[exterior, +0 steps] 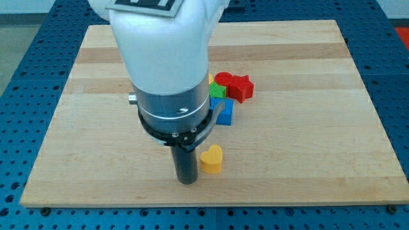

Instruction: Push the yellow heart into the red star

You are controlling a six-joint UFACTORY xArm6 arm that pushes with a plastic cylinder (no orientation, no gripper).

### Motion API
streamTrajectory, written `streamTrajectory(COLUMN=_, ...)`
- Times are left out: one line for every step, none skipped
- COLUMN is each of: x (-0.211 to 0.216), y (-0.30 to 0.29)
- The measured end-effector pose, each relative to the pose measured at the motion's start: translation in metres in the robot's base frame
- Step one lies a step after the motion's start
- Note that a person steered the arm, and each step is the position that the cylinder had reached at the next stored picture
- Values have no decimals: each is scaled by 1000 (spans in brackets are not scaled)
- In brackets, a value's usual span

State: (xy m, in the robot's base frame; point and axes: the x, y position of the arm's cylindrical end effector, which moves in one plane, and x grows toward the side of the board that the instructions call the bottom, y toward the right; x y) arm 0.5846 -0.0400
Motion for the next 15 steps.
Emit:
streamTrajectory(x=0, y=27)
streamTrajectory(x=-13, y=49)
streamTrajectory(x=-28, y=46)
streamTrajectory(x=-28, y=23)
streamTrajectory(x=-30, y=9)
streamTrajectory(x=-43, y=9)
streamTrajectory(x=-52, y=18)
streamTrajectory(x=-52, y=44)
streamTrajectory(x=-53, y=75)
streamTrajectory(x=-60, y=96)
streamTrajectory(x=-64, y=110)
streamTrajectory(x=-64, y=121)
streamTrajectory(x=-55, y=129)
streamTrajectory(x=-52, y=139)
streamTrajectory(x=-52, y=153)
